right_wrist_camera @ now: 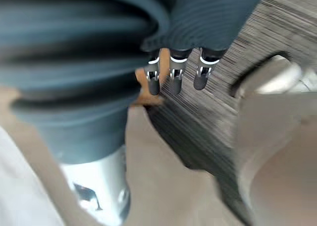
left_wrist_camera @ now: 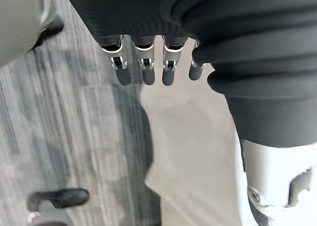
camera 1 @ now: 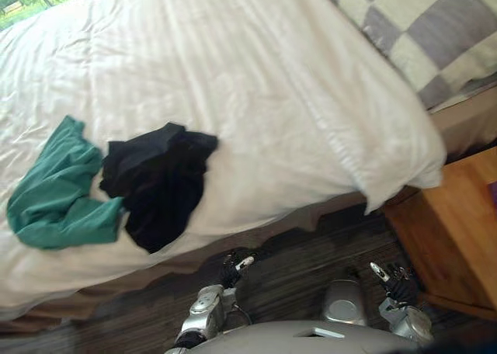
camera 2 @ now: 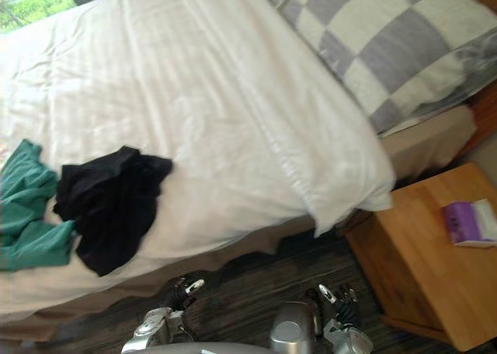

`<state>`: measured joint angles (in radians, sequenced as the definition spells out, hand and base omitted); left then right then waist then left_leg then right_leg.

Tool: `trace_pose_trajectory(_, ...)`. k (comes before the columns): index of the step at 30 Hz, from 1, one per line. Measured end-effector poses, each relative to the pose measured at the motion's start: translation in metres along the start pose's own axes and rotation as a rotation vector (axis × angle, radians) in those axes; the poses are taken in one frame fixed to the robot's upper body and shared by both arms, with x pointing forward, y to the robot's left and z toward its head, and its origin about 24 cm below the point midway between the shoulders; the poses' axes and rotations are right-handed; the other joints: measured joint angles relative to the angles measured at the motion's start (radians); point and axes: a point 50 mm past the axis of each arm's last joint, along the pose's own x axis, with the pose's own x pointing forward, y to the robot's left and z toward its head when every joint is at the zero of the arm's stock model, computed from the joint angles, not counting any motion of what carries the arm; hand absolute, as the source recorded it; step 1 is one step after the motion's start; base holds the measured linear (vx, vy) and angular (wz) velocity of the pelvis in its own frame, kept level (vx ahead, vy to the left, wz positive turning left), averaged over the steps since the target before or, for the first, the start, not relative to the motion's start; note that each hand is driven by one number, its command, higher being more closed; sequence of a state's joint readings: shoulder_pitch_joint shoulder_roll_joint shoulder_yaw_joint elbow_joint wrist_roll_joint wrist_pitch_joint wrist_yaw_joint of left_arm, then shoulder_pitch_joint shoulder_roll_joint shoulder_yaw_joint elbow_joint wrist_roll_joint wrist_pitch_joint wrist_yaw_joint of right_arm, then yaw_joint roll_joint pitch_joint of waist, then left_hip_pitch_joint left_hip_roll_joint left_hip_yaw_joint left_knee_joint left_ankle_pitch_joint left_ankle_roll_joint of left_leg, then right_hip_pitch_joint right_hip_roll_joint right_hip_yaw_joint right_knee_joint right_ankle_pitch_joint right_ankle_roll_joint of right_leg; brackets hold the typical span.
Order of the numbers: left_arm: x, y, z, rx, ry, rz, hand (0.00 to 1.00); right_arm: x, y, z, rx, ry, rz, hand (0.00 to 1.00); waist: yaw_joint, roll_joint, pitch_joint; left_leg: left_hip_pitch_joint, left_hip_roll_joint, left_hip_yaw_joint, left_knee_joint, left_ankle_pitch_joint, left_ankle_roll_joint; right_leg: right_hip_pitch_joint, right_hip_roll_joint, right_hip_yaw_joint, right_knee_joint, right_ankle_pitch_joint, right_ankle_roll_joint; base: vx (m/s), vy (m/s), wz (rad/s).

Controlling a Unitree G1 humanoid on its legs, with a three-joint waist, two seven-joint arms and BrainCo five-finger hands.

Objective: Tidy the bed and pick cloth on bed and put in laundry

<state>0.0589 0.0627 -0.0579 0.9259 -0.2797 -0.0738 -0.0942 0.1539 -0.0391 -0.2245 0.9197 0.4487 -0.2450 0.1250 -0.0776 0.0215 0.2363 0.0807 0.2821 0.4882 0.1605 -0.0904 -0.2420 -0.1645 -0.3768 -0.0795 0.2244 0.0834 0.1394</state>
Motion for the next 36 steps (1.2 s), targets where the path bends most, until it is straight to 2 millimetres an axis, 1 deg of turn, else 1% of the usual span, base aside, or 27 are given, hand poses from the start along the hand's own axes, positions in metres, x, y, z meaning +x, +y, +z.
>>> trace_pose_trajectory(1, -0.002, 0.005, -0.002, 0.016, 0.008, 0.01, 0.0, 0.0, 0.003, -0.001, -0.01, -0.003, 0.018, 0.0, 0.007, 0.0, -0.003, 0.007, -0.003, 0.018, -0.023, 0.012, 0.018, 0.002, -0.005, -0.068, -0.022, 0.042, -0.037, -0.15, 0.414, -0.31)
trace_pose_trajectory(2, -0.005, 0.018, -0.003, 0.054, 0.019, 0.041, 0.0, -0.001, 0.007, -0.002, -0.08, 0.003, 0.07, 0.0, 0.011, -0.011, -0.022, 0.016, -0.022, 0.038, -0.067, 0.031, 0.052, 0.007, 0.01, -0.217, 0.008, 0.052, -0.051, -0.14, 0.414, -0.22)
trace_pose_trajectory(3, -0.006, 0.023, -0.004, 0.064, 0.027, 0.055, 0.0, -0.002, 0.01, -0.003, -0.129, 0.0, 0.1, 0.0, 0.013, -0.013, -0.025, 0.022, -0.03, 0.039, -0.088, 0.04, 0.067, 0.024, 0.038, -0.271, 0.024, 0.012, -0.048, -0.11, 0.275, -0.12)
trace_pose_trajectory(4, -0.007, 0.025, -0.004, 0.073, 0.035, 0.059, 0.0, -0.002, 0.011, -0.002, -0.154, -0.007, 0.115, 0.0, 0.012, -0.013, -0.025, 0.023, -0.036, 0.037, -0.098, 0.045, 0.074, 0.036, 0.062, -0.286, 0.032, -0.02, -0.049, -0.11, 0.202, 0.06)
trace_pose_trajectory(5, -0.007, 0.025, -0.006, 0.092, 0.046, 0.056, 0.0, -0.002, 0.017, 0.001, -0.226, -0.031, 0.158, 0.0, 0.011, -0.01, -0.025, 0.02, -0.058, 0.021, -0.114, 0.056, 0.092, 0.057, 0.121, -0.289, 0.049, -0.109, -0.05, -0.13, 0.145, 0.12)
trace_pose_trajectory(6, -0.007, 0.023, -0.006, 0.12, 0.053, 0.047, 0.0, -0.002, 0.02, 0.002, -0.255, -0.039, 0.174, 0.0, 0.01, -0.01, -0.026, 0.018, -0.069, 0.015, -0.119, 0.06, 0.099, 0.068, 0.139, -0.288, 0.053, -0.149, -0.052, -0.14, 0.116, 0.31)
trace_pose_trajectory(7, -0.006, 0.019, -0.008, 0.172, 0.068, 0.028, 0.0, -0.003, 0.024, 0.002, -0.303, -0.049, 0.205, 0.0, 0.007, -0.016, -0.03, 0.01, -0.101, -0.008, -0.123, 0.065, 0.108, 0.098, 0.17, -0.288, 0.041, -0.234, -0.065, -0.11, 0.064, 0.41)
trace_pose_trajectory(8, -0.005, 0.016, -0.009, 0.196, 0.077, 0.018, 0.0, -0.003, 0.025, 0.003, -0.317, -0.054, 0.214, 0.0, 0.005, -0.021, -0.033, 0.007, -0.111, -0.024, -0.123, 0.067, 0.113, 0.113, 0.179, -0.273, 0.018, -0.251, -0.074, -0.13, 0.037, 0.68)
trace_pose_trajectory(10, -0.004, 0.005, -0.012, 0.256, 0.097, -0.016, 0.0, -0.002, 0.028, 0.007, -0.347, -0.073, 0.234, 0.0, -0.014, 0.01, -0.034, 0.014, -0.127, -0.074, -0.151, 0.089, 0.13, 0.148, 0.19, -0.26, -0.009, -0.251, -0.082, -0.12, 0.02, 0.69)
trace_pose_trajectory(12, -0.004, 0.003, -0.015, 0.279, 0.103, -0.006, 0.0, -0.001, 0.03, 0.007, -0.4, -0.061, 0.262, 0.0, 0.0, 0.02, -0.044, 0.021, -0.128, -0.09, -0.149, 0.087, 0.13, 0.167, 0.189, -0.276, -0.027, -0.244, -0.074, -0.05, 0.007, 0.25)
trace_pose_trajectory(13, -0.005, 0.003, -0.015, 0.285, 0.098, 0.011, 0.0, 0.0, 0.037, 0.007, -0.444, -0.056, 0.299, 0.0, 0.011, 0.026, -0.044, -0.001, -0.12, -0.091, -0.098, 0.06, 0.133, 0.17, 0.186, -0.273, -0.03, -0.247, -0.059, -0.07, 0.036, -0.02)
trace_pose_trajectory(15, -0.005, 0.003, -0.013, 0.288, 0.063, 0.023, 0.0, 0.005, 0.044, 0.016, -0.516, -0.064, 0.342, 0.0, 0.011, 0.044, -0.03, -0.082, -0.088, -0.091, 0.077, -0.008, 0.123, 0.15, 0.175, -0.253, -0.012, -0.253, -0.051, -0.06, 0.079, -0.1)
trace_pose_trajectory(17, -0.005, 0.003, -0.002, 0.292, -0.019, 0.011, 0.0, 0.013, 0.046, 0.026, -0.579, -0.062, 0.322, 0.0, 0.006, 0.059, 0.011, -0.19, -0.068, -0.085, 0.3, -0.014, 0.111, 0.128, 0.138, -0.236, 0.033, -0.256, -0.04, -0.03, 0.062, -0.11)
trace_pose_trajectory(20, -0.008, 0.001, -0.003, 0.3, -0.049, -0.027, 0.0, 0.015, 0.039, 0.031, -0.563, -0.061, 0.266, 0.0, -0.012, 0.07, 0.016, -0.195, -0.101, -0.077, 0.278, -0.007, 0.122, 0.109, 0.086, -0.233, 0.049, -0.246, -0.025, 0.02, 0.126, 0.12)
trace_pose_trajectory(22, -0.008, 0.002, -0.003, 0.296, -0.055, -0.048, 0.0, 0.015, 0.039, 0.031, -0.558, -0.057, 0.266, 0.0, -0.016, 0.054, 0.022, -0.181, -0.128, -0.086, 0.25, -0.001, 0.128, 0.108, 0.054, -0.232, 0.045, -0.232, -0.019, 0.02, 0.1, 0.0)
trace_pose_trajectory(23, -0.009, 0.003, -0.003, 0.269, -0.058, -0.062, 0.0, 0.015, 0.039, 0.03, -0.55, -0.051, 0.267, 0.0, -0.021, 0.047, 0.026, -0.174, -0.113, -0.098, 0.226, -0.04, 0.143, 0.119, 0.036, -0.228, 0.042, -0.228, -0.017, 0.02, 0.105, -0.08)
trace_pose_trajectory(25, -0.01, 0.002, -0.004, 0.233, -0.057, -0.084, 0.0, 0.015, 0.031, 0.033, -0.546, -0.053, 0.246, 0.0, -0.024, 0.047, 0.026, -0.167, -0.06, -0.134, 0.194, -0.04, 0.145, 0.125, 0.019, -0.212, 0.042, -0.224, -0.008, 0.02, 0.136, -0.15)
trace_pose_trajectory(26, -0.01, 0.002, -0.004, 0.225, -0.063, -0.102, 0.0, 0.015, 0.025, 0.033, -0.542, -0.051, 0.223, 0.0, -0.023, 0.045, 0.027, -0.172, -0.009, -0.179, 0.167, -0.026, 0.134, 0.13, -0.008, -0.202, 0.037, -0.216, 0.022, 0.03, 0.218, -0.12)
trace_pose_trajectory(28, -0.01, 0.0, -0.003, 0.224, -0.078, -0.116, 0.0, 0.014, 0.017, 0.033, -0.551, -0.047, 0.204, 0.0, -0.023, 0.045, 0.026, -0.166, 0.008, -0.226, 0.139, -0.008, 0.13, 0.142, -0.037, -0.198, 0.034, -0.205, 0.068, 0.04, 0.322, -0.05)
trace_pose_trajectory(29, -0.01, -0.003, -0.003, 0.203, -0.082, -0.121, 0.0, 0.013, 0.012, 0.033, -0.57, -0.053, 0.2, 0.0, -0.024, 0.052, 0.022, -0.164, 0.005, -0.245, 0.126, 0.004, 0.121, 0.15, -0.055, -0.191, 0.025, -0.198, 0.093, 0.05, 0.591, 0.01)
trace_pose_trajectory(30, -0.01, -0.006, -0.007, 0.177, -0.066, -0.127, 0.0, 0.01, 0.004, 0.033, -0.587, -0.061, 0.183, 0.0, -0.022, 0.069, 0.009, -0.16, -0.011, -0.27, 0.117, -0.014, 0.023, 0.177, -0.074, -0.19, -0.011, -0.172, 0.104, 0.05, 0.568, 0.11)
trace_pose_trajectory(31, -0.008, -0.001, -0.001, 0.191, -0.074, -0.118, 0.0, 0.009, 0.008, 0.026, -0.581, -0.043, 0.183, 0.0, -0.02, 0.035, 0.005, -0.159, -0.044, -0.257, 0.149, -0.032, 0.051, 0.202, -0.113, -0.189, -0.027, -0.143, 0.102, 0.07, 0.755, -0.02)
trace_pose_trajectory(32, -0.008, 0.006, -0.001, 0.186, -0.05, -0.089, 0.0, 0.006, 0.008, 0.017, -0.615, -0.025, 0.193, 0.0, 0.003, 0.003, -0.015, -0.148, -0.075, -0.229, 0.147, -0.06, 0.07, 0.199, -0.143, -0.241, -0.062, 0.0, 0.032, 0.05, 0.477, -0.28)
trace_pose_trajectory(33, -0.009, 0.011, -0.006, 0.174, -0.024, -0.069, 0.0, 0.005, 0.009, 0.015, -0.647, -0.027, 0.207, 0.0, 0.022, 0.011, -0.024, -0.13, -0.069, -0.188, 0.126, -0.064, 0.088, 0.188, -0.138, -0.304, -0.068, 0.053, -0.06, 0.05, 0.415, -0.52)
trace_pose_trajectory(34, -0.01, 0.015, -0.009, 0.164, -0.012, -0.052, 0.0, 0.005, 0.013, 0.015, -0.68, -0.035, 0.229, 0.0, 0.035, 0.009, -0.026, -0.108, -0.071, -0.168, 0.1, -0.059, 0.099, 0.178, -0.138, -0.359, -0.032, 0.057, -0.104, 0.07, 0.261, -0.68)
trace_pose_trajectory(35, -0.012, 0.021, -0.011, 0.133, -0.006, -0.024, 0.0, 0.005, 0.022, 0.015, -0.738, -0.062, 0.282, 0.0, 0.041, -0.004, -0.034, -0.056, -0.075, -0.134, 0.037, -0.039, 0.116, 0.167, -0.105, -0.433, 0.037, 0.009, -0.106, 0.13, 0.327, -0.63)
trace_pose_trajectory(36, -0.013, 0.023, -0.013, 0.138, 0.009, -0.014, 0.0, 0.004, 0.033, 0.013, -0.777, -0.087, 0.337, 0.0, 0.035, -0.002, -0.038, -0.021, -0.07, -0.116, -0.026, -0.014, 0.122, 0.166, -0.013, -0.428, 0.06, -0.068, -0.052, 0.12, 0.263, -0.5)
